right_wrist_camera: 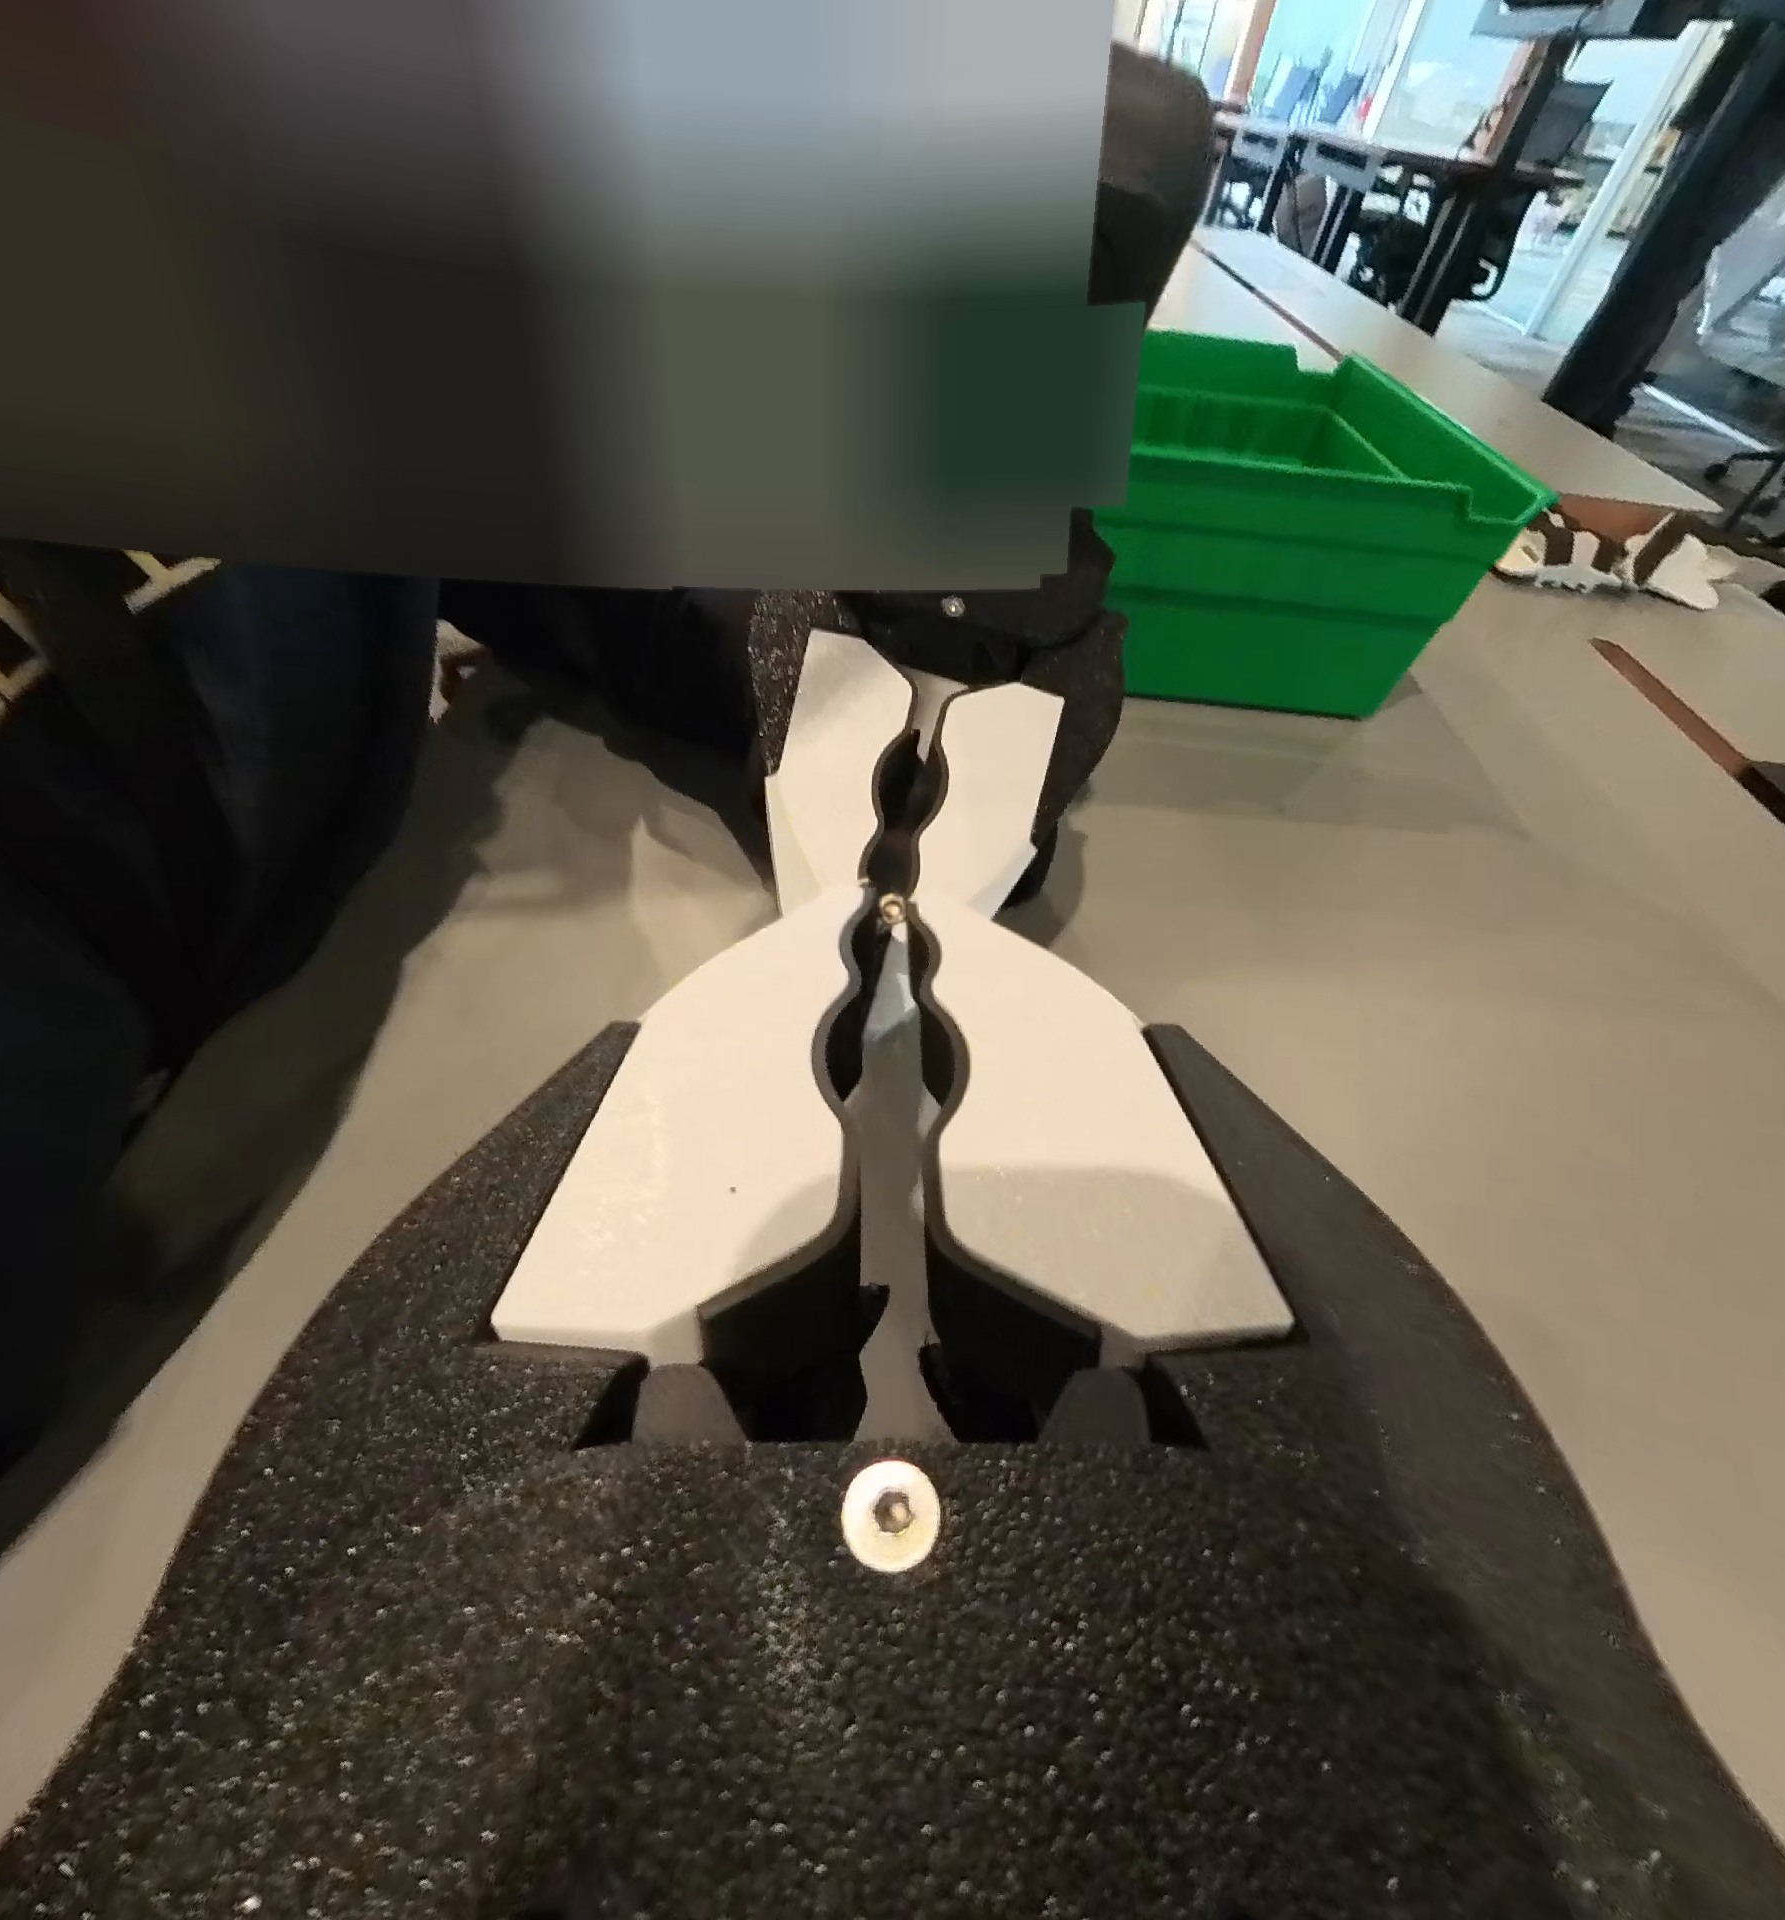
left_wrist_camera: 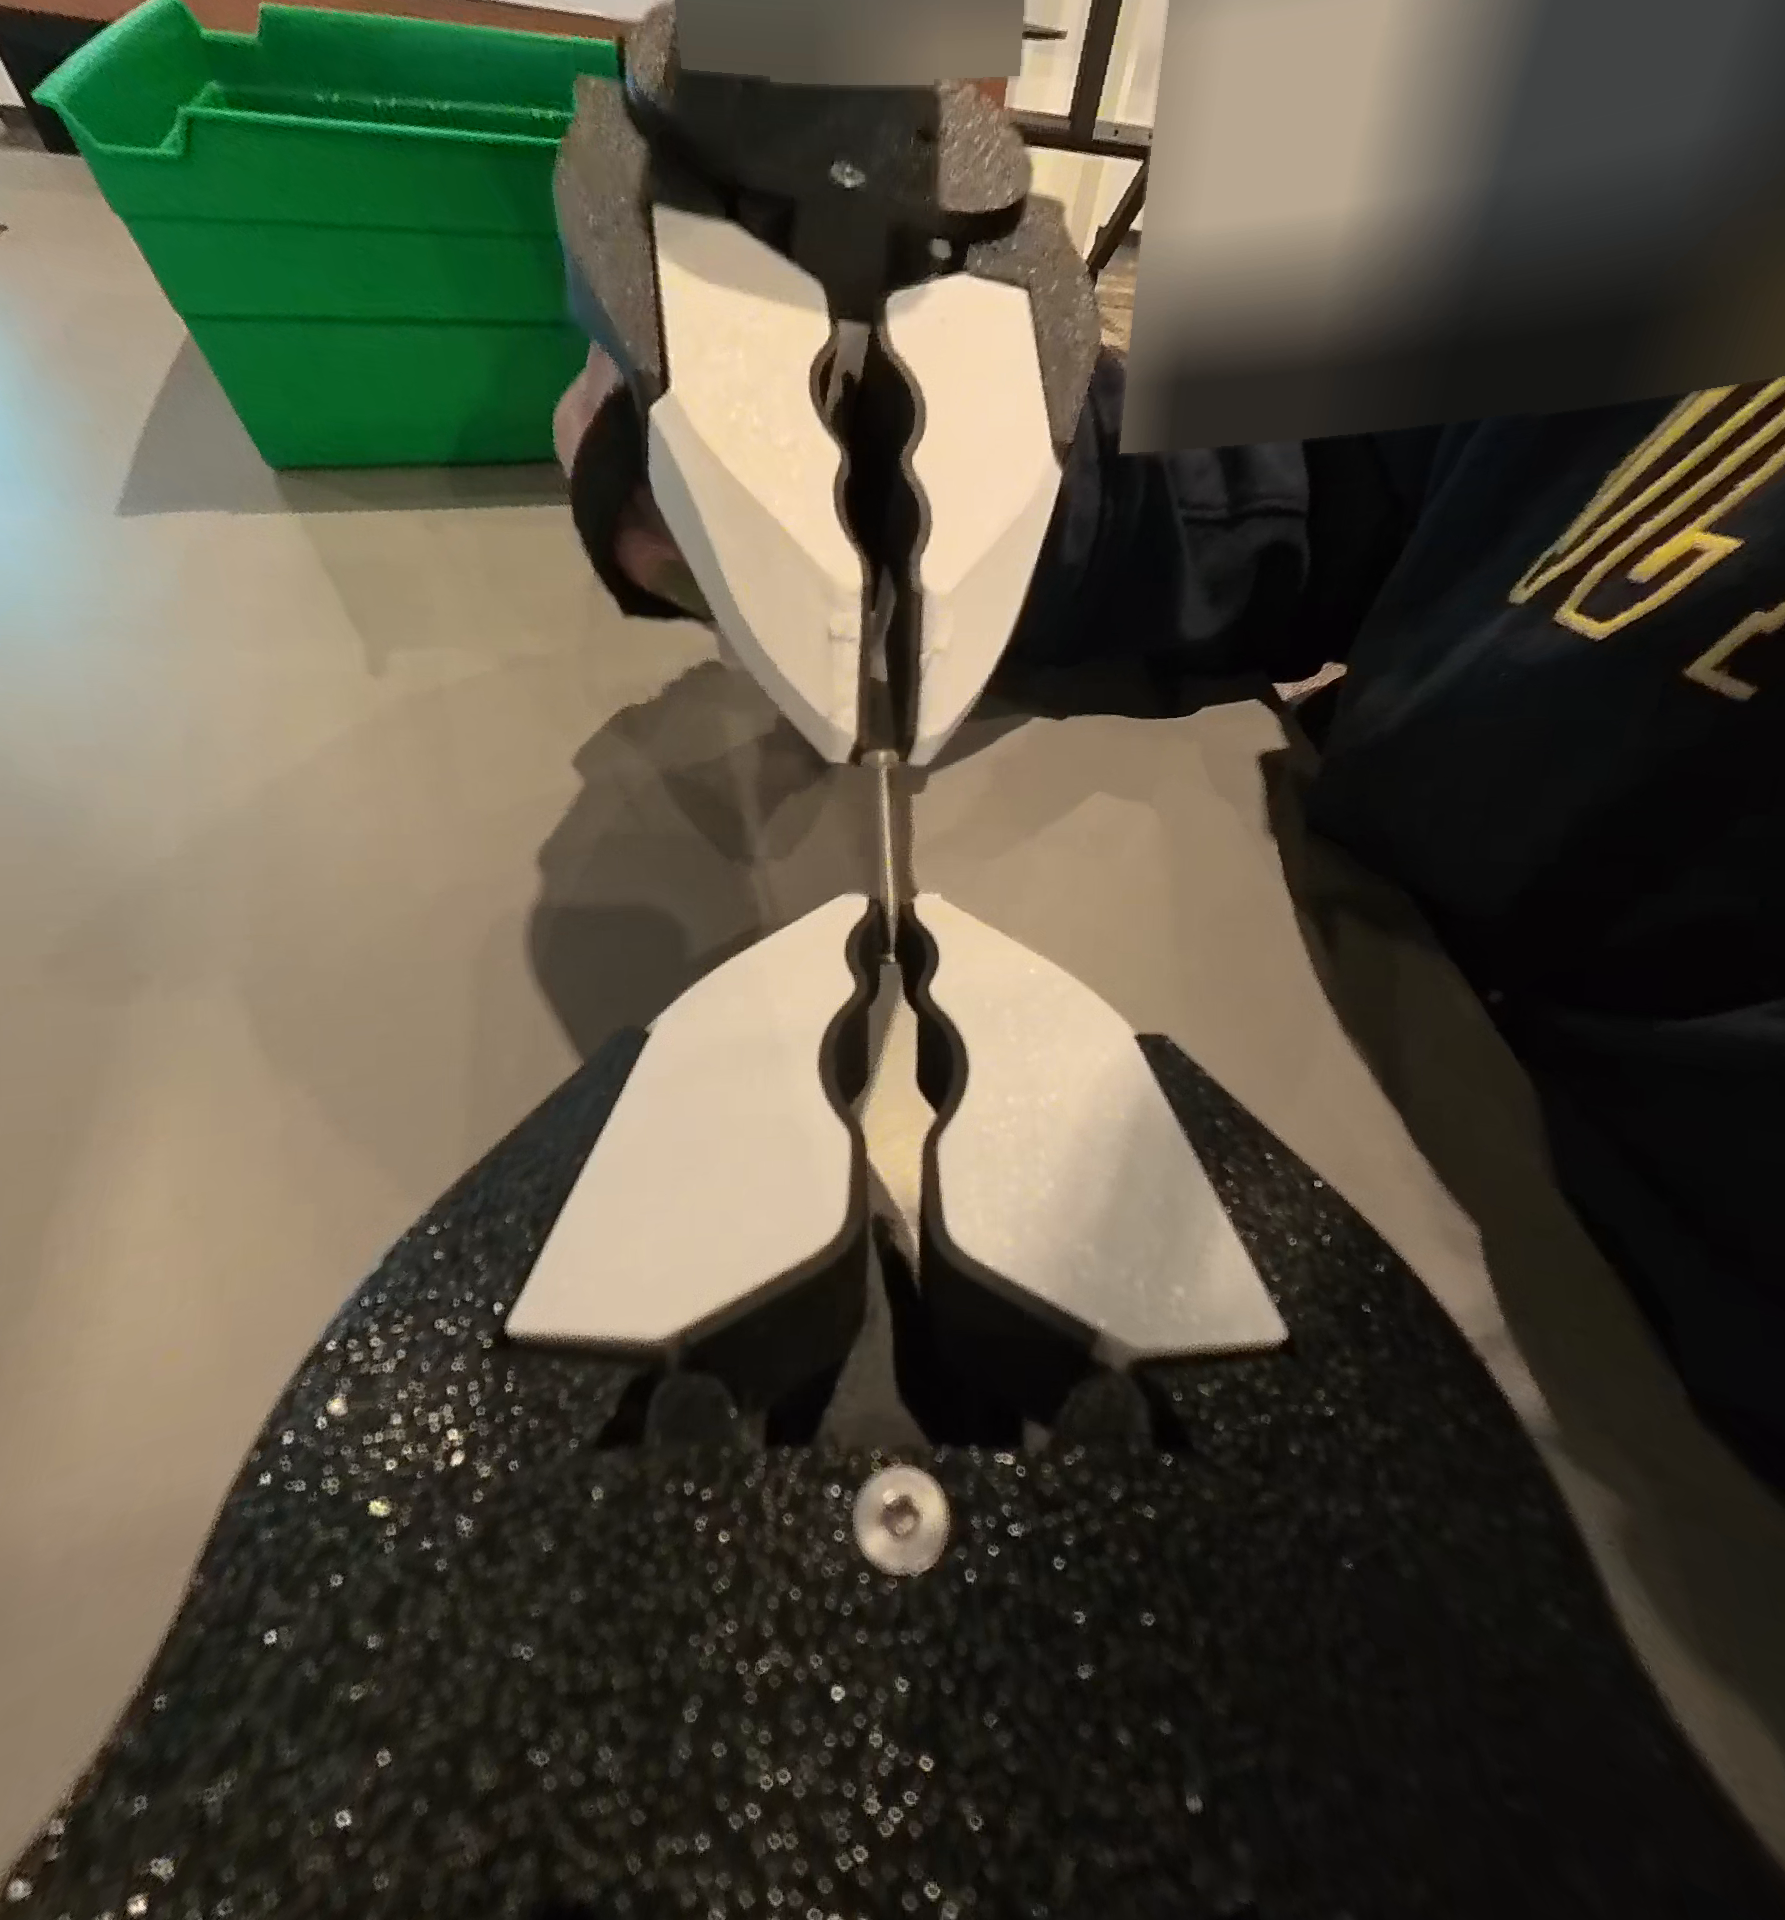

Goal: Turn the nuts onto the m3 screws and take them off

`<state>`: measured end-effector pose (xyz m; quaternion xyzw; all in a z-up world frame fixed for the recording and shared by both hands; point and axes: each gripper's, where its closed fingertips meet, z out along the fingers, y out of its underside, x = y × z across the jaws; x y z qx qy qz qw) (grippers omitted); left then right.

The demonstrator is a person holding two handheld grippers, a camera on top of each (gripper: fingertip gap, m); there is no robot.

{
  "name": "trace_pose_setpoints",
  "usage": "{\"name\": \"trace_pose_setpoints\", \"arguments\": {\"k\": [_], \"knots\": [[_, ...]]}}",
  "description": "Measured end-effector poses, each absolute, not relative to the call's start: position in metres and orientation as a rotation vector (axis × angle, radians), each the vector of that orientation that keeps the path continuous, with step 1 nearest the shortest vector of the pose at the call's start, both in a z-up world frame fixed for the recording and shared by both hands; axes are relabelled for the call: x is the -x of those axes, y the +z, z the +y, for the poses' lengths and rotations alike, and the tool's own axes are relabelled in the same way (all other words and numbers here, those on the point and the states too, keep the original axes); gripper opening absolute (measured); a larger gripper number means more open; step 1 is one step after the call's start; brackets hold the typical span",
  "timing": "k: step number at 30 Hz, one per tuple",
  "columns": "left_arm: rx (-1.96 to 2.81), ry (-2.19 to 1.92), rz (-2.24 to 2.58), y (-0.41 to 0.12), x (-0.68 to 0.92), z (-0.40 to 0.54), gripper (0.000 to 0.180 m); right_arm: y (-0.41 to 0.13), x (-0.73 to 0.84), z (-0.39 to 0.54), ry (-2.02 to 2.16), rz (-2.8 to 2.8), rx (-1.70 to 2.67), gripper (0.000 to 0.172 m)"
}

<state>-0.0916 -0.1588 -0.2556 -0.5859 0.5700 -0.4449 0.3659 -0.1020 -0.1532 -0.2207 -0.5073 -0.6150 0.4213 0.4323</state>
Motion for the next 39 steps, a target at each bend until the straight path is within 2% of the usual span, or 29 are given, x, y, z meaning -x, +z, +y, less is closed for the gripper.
{"name": "trace_pose_setpoints", "arguments": {"k": [19, 21, 26, 33, 39], "knots": [[1.505, -1.141, 1.470, -0.257, 0.092, -0.159, 0.002, -0.221, 0.101, -0.153, 1.051, -1.536, 1.269, 0.009], [1.502, -1.146, 1.460, -0.255, 0.092, -0.159, 0.002, -0.218, 0.101, -0.150, 1.056, -1.503, 1.264, 0.016], [1.443, -1.228, 1.365, -0.241, 0.096, -0.154, 0.002, -0.192, 0.106, -0.144, 1.198, -1.274, 1.180, 0.044], [1.399, -1.335, 1.279, -0.228, 0.101, -0.151, 0.002, -0.195, 0.125, -0.156, 1.300, -1.228, 1.165, 0.049], [1.396, -1.340, 1.277, -0.228, 0.101, -0.151, 0.002, -0.193, 0.123, -0.157, 1.322, -1.220, 1.150, 0.044]]}}
